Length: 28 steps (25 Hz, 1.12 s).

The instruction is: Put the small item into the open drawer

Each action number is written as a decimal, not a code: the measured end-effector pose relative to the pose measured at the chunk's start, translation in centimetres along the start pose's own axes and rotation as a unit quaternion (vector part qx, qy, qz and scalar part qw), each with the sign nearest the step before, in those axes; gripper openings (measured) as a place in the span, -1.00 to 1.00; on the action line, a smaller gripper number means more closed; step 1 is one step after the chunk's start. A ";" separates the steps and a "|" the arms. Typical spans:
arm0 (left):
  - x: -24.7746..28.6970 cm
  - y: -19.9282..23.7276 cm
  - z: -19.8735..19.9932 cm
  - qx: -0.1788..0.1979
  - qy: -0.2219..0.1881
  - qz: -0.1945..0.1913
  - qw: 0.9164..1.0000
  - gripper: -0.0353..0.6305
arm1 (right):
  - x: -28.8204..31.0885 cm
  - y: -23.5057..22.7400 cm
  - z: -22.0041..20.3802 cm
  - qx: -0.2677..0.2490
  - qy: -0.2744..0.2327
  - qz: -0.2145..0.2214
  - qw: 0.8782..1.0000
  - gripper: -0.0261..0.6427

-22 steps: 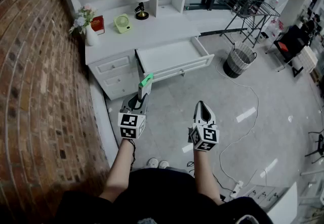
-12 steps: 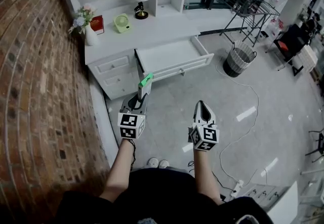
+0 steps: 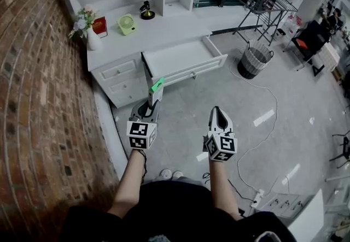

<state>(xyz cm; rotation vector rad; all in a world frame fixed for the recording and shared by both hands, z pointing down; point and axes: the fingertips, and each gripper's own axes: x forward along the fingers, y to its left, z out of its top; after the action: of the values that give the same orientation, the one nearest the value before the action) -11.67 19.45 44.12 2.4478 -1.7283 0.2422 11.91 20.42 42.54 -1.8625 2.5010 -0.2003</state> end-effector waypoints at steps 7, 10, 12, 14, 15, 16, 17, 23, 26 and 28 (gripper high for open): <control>0.0 0.1 -0.5 0.005 0.000 -0.017 1.000 -0.62 | -1.0 0.9 -0.3 0.003 -0.002 -0.017 1.000 -0.92; -0.4 0.2 -1.1 0.003 0.001 -0.026 1.000 -0.62 | -1.5 1.1 -0.6 0.002 -0.004 -0.027 1.000 -0.92; -0.4 0.5 -1.2 0.001 0.000 -0.031 1.000 -0.62 | -1.7 1.4 -0.6 -0.002 -0.005 -0.031 1.000 -0.92; -0.3 0.6 -1.3 0.003 0.001 -0.035 0.999 -0.62 | -1.7 1.4 -0.6 -0.003 -0.005 -0.035 0.999 -0.92; -0.2 0.7 -1.2 0.005 0.001 -0.036 0.999 -0.62 | -1.7 1.4 -0.7 -0.003 -0.004 -0.037 0.999 -0.92; -0.1 0.8 -1.2 0.007 0.000 -0.038 0.999 -0.62 | -1.6 1.3 -0.6 -0.003 -0.005 -0.039 0.999 -0.92; 0.0 0.9 -1.0 0.007 -0.002 -0.039 0.999 -0.62 | -1.4 1.3 -0.6 -0.003 -0.005 -0.041 0.999 -0.92; 1.7 2.0 -0.8 0.005 -0.002 -0.037 0.999 -0.62 | 0.4 0.8 -0.3 -0.009 -0.006 -0.045 0.999 -0.92; 3.6 1.9 -0.9 0.008 -0.002 -0.040 0.999 -0.62 | 1.6 0.3 -0.1 -0.013 -0.004 -0.043 0.999 -0.92; 5.2 2.2 -0.6 0.005 -0.004 -0.038 0.999 -0.62 | 2.8 -0.6 0.0 -0.018 -0.007 -0.044 0.999 -0.92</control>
<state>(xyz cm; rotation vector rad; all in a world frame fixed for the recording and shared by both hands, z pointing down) -12.01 14.04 45.78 2.5193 -1.6358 0.2315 11.67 17.58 42.79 -1.9815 2.4326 -0.1443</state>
